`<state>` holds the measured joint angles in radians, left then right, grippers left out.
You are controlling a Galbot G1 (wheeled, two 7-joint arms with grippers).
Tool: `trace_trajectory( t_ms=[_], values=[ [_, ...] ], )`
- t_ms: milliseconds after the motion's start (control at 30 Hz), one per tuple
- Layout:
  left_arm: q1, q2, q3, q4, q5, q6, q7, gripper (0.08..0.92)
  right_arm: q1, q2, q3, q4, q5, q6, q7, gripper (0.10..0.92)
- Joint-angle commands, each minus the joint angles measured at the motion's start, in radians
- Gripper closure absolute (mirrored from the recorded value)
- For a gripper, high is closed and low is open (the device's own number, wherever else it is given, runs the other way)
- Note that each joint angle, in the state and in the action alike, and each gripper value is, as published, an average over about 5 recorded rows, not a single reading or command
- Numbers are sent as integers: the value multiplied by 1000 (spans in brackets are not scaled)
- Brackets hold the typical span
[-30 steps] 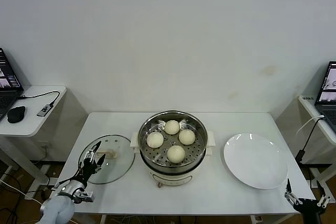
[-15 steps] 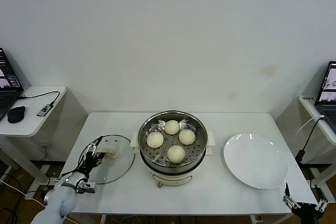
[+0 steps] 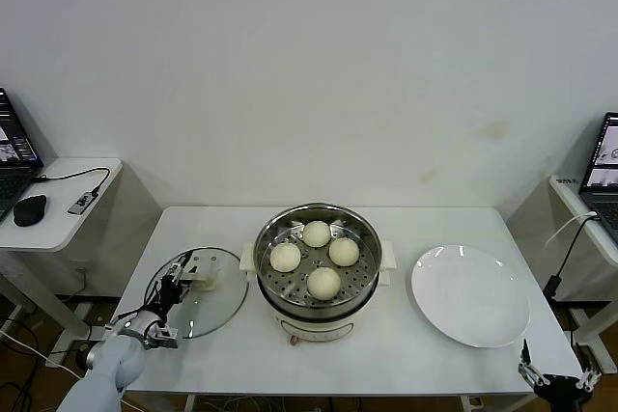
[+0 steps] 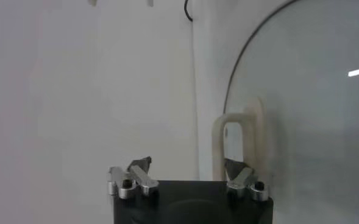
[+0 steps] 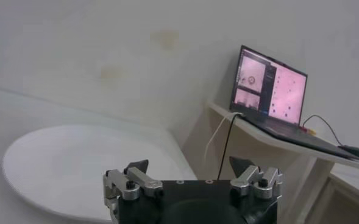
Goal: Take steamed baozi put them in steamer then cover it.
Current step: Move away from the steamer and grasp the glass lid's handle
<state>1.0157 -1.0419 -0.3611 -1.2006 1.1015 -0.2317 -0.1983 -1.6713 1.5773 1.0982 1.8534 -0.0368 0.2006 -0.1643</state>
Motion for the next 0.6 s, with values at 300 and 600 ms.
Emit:
trace_trajectory(
  t_ms=[300,600],
  values=[
    [12,-10,-8,28,-31,3,-59,684,-5,0,-17,7,-18,8,-4,203],
    [154,15,-94,-228,-51,125,-87,854,-7,-30,-62,20,-23,12,-14,203]
  ],
)
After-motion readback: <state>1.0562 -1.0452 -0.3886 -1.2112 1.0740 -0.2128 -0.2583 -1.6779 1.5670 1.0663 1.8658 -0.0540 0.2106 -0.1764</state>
